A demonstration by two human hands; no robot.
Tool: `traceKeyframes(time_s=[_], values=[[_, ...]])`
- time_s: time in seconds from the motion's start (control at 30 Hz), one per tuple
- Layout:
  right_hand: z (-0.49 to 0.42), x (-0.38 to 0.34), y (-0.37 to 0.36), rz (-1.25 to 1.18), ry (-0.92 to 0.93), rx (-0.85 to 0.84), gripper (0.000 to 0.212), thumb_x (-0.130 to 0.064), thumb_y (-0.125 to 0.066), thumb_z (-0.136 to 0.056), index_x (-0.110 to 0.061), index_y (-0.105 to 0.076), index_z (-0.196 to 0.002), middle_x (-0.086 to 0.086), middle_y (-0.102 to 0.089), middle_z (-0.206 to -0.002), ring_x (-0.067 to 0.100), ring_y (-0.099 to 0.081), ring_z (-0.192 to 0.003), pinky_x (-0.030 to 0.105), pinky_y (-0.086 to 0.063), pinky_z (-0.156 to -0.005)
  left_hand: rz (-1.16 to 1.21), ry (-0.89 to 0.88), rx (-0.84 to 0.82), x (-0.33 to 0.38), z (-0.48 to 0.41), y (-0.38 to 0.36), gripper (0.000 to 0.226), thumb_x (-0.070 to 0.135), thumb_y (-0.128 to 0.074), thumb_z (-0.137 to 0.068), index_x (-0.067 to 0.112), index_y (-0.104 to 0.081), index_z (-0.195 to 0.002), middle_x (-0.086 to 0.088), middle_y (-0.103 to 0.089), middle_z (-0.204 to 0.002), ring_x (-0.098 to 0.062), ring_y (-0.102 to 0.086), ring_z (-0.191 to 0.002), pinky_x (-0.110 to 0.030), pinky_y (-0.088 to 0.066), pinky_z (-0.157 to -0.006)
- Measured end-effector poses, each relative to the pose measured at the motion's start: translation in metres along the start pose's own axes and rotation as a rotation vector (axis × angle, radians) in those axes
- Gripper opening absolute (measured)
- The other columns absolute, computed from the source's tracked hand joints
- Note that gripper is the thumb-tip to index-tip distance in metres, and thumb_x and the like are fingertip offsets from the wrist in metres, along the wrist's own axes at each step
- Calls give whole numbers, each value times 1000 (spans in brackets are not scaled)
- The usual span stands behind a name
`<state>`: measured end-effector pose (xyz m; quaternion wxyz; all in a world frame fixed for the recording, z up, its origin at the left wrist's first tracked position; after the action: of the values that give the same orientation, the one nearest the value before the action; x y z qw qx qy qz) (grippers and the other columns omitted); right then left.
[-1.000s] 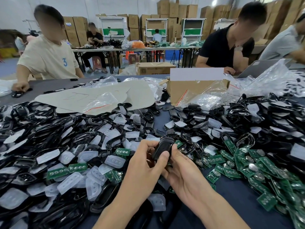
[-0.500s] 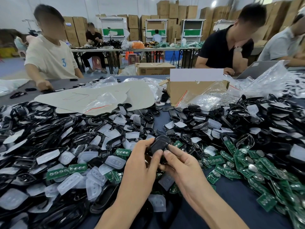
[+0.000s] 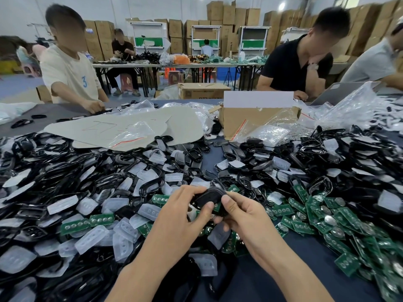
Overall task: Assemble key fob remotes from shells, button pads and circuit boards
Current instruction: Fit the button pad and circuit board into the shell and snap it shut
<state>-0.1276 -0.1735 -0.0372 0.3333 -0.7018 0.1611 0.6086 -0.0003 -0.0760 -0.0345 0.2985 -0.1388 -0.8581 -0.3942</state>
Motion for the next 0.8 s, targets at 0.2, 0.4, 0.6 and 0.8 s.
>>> traceKeyframes(time_s=[0.2, 0.4, 0.6, 0.8], values=[[-3, 4, 4, -250, -98, 20, 38, -19, -74, -81, 3, -71, -112, 17, -72, -99, 19, -71, -78, 22, -58, -70, 5, 13, 35, -1, 1, 1, 27, 61, -50, -90, 52, -50, -115, 27, -58, -107, 5, -58, -99, -4, -40, -83], [-5, 5, 2, -300, -91, 37, 31, -9, -73, -79, -2, -76, -110, 15, -75, -100, 15, -70, -75, 20, -58, -72, 85, 69, 53, -2, 2, -1, 34, 62, -49, -89, 43, -58, -116, 28, -63, -100, 9, -60, -97, -3, -41, -77], [-4, 2, -1, -310, -50, 25, 28, -18, -67, -85, -12, -79, -109, 13, -75, -105, 12, -69, -75, 18, -57, -73, 194, 84, -1, 5, 3, -1, 20, 57, -52, -90, 61, -53, -109, 36, -62, -103, 6, -64, -89, -4, -43, -72], [-1, 0, -4, -321, -27, -26, 30, -25, -64, -88, -21, -77, -115, 10, -74, -97, 12, -67, -74, 19, -57, -75, 282, 75, -43, 11, 1, 4, 26, 56, -52, -90, 72, -51, -110, 33, -66, -103, 6, -65, -90, -3, -43, -71]])
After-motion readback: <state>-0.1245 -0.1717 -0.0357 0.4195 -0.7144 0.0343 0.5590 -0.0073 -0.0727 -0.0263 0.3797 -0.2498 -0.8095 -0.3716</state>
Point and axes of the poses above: each hand's wrist, its own z-axis away from the middle knuckle, its own y-axis out of the back of the hand, x = y × z, the point moved 3 cm from there along -z, towards the middle knuckle
